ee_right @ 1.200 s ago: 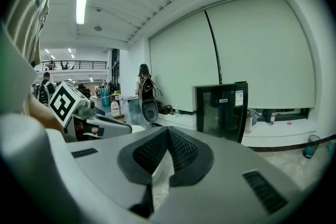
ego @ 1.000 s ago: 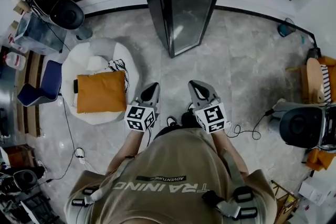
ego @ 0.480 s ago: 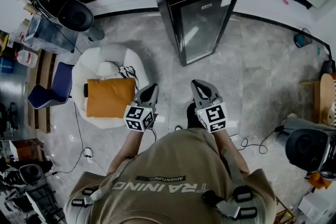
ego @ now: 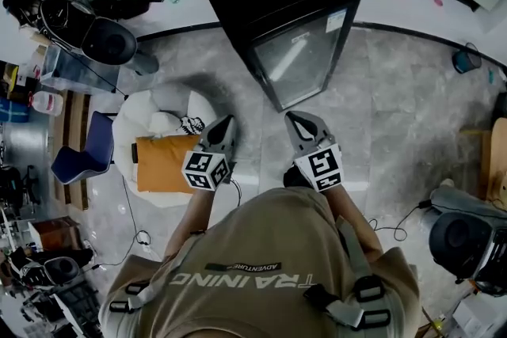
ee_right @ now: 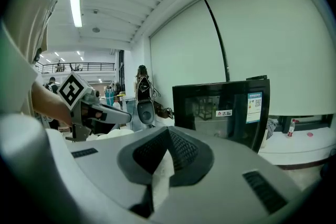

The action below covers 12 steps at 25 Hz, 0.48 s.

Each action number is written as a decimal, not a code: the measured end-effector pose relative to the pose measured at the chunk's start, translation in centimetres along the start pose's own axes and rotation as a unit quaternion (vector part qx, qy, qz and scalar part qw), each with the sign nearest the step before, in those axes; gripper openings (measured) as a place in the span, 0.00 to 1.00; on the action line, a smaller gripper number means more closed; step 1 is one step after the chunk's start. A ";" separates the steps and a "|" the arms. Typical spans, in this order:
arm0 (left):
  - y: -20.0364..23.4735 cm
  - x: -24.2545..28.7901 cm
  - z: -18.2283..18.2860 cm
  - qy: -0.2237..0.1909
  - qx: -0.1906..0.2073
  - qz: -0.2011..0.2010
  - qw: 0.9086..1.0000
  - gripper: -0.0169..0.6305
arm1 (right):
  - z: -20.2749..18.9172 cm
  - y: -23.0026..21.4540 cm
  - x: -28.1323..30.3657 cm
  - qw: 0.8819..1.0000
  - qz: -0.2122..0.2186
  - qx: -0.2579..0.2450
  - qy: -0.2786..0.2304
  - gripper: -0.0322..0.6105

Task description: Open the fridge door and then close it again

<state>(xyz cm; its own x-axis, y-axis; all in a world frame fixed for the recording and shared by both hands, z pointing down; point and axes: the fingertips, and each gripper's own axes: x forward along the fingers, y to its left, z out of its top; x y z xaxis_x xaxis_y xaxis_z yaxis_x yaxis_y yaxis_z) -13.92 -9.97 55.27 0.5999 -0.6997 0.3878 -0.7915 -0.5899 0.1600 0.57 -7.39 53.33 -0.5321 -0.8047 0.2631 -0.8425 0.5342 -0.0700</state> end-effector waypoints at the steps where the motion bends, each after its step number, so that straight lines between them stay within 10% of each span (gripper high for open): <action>1: 0.0 0.8 0.2 0.002 -0.002 0.000 1.000 0.03 | 0.1 -0.7 0.4 1.000 0.003 0.002 0.000 0.04; 12: 0.0 5.3 1.0 0.026 0.000 -0.016 1.000 0.03 | 0.3 -2.9 4.4 0.999 0.036 0.018 0.004 0.04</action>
<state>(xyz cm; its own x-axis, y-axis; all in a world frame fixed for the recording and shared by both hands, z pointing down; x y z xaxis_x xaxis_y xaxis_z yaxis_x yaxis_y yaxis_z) -10.66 -14.05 56.45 0.6177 -0.6593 0.4286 -0.7723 -0.6114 0.1726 0.66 -12.54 54.39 -0.5916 -0.7621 0.2630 -0.8041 0.5814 -0.1240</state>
